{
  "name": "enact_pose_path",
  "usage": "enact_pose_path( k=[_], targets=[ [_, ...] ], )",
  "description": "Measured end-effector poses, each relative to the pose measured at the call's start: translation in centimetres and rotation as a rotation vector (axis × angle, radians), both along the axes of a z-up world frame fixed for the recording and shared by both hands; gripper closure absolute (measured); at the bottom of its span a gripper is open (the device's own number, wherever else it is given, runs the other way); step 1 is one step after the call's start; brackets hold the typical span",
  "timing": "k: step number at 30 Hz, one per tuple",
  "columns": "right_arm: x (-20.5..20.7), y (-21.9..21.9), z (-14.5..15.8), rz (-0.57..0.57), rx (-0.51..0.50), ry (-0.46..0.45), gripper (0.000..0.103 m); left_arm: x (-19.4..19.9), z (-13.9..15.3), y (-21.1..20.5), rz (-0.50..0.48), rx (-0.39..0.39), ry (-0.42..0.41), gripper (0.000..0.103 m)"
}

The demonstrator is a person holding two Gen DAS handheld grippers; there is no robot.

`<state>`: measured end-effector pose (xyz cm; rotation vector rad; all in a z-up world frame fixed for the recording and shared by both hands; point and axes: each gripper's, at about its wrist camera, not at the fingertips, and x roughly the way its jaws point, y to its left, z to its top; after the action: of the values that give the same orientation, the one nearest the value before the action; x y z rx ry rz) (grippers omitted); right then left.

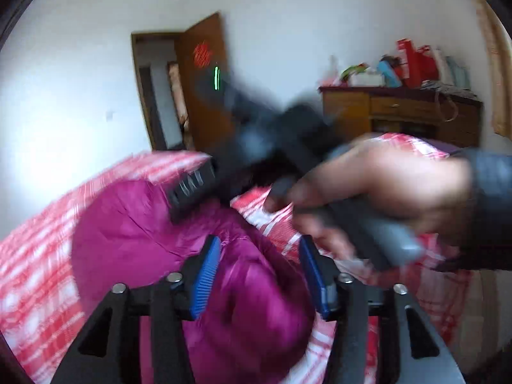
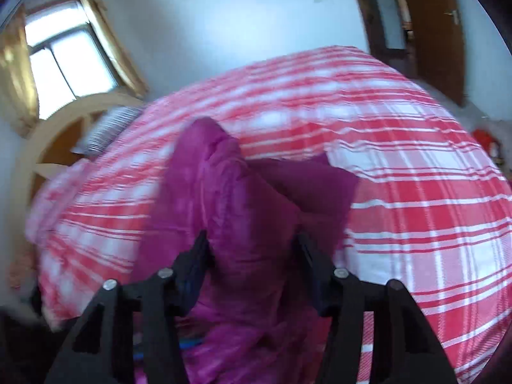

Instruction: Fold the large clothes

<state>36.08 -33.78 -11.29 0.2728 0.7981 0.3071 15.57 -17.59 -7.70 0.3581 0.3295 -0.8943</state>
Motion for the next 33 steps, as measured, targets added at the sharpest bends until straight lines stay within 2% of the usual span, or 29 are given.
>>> enact_pose_path(
  k=[2, 5, 7, 8, 10, 11, 13, 16, 18, 20, 24, 27, 29, 31, 33],
  targets=[
    [0.1, -0.7, -0.9, -0.040, -0.002, 0.027, 0.048, -1.2, 0.8, 2.3, 0.010, -0.023, -0.056, 0.025],
    [-1.3, -2.3, -1.5, -0.080, -0.008, 0.059, 0.042, 0.2, 0.6, 5.6, 0.089, -0.051, -0.074, 0.021],
    [-2.3, -3.6, -1.1, -0.097, -0.017, 0.068, 0.039, 3.0, -0.5, 7.0, 0.193, -0.045, -0.001, 0.021],
    [-2.6, -3.7, -0.9, -0.103, -0.023, 0.073, 0.037, 5.1, -1.3, 7.9, 0.236, -0.057, 0.075, 0.021],
    [-3.1, -3.6, 0.9, -0.139, -0.031, 0.063, 0.037, 8.1, -3.1, 8.5, 0.250, -0.131, 0.253, 0.021],
    [-3.1, -3.5, 2.0, -0.156, -0.020, 0.047, 0.037, 8.7, -3.9, 9.3, 0.260, -0.166, 0.285, 0.018],
    [-3.6, -2.7, 4.8, -0.166, 0.029, -0.001, 0.036, 9.0, -4.6, 8.8, 0.279, -0.203, 0.298, 0.014],
    [-3.9, -0.4, 8.0, -0.158, 0.122, -0.081, 0.023, 8.7, -4.3, 7.2, 0.284, -0.184, 0.263, 0.013],
    [-3.3, 1.5, 8.6, -0.143, 0.199, -0.104, 0.022, 8.4, -3.9, 6.4, 0.280, -0.155, 0.249, 0.013],
    [-2.0, 3.0, 8.0, -0.119, 0.256, -0.132, 0.023, 8.6, -3.2, 7.0, 0.288, -0.149, 0.261, 0.013],
    [0.1, 2.2, 5.0, -0.205, 0.264, -0.130, 0.023, 9.8, -1.2, 9.8, 0.380, -0.213, 0.237, 0.013],
    [0.4, 0.6, 3.1, -0.279, 0.189, -0.123, 0.023, 12.5, 0.1, 10.2, 0.450, -0.229, 0.246, 0.013],
    [0.6, -0.1, 2.0, -0.309, 0.137, -0.114, 0.023, 14.7, 1.1, 8.9, 0.483, -0.226, 0.248, 0.013],
    [0.7, -0.5, 1.0, -0.328, 0.088, -0.108, 0.024, 16.6, 1.4, 7.1, 0.491, -0.205, 0.269, 0.013],
    [0.8, -0.9, 0.2, -0.348, 0.060, -0.096, 0.024, 18.4, 0.8, 5.0, 0.522, -0.149, 0.299, 0.013]
  ],
)
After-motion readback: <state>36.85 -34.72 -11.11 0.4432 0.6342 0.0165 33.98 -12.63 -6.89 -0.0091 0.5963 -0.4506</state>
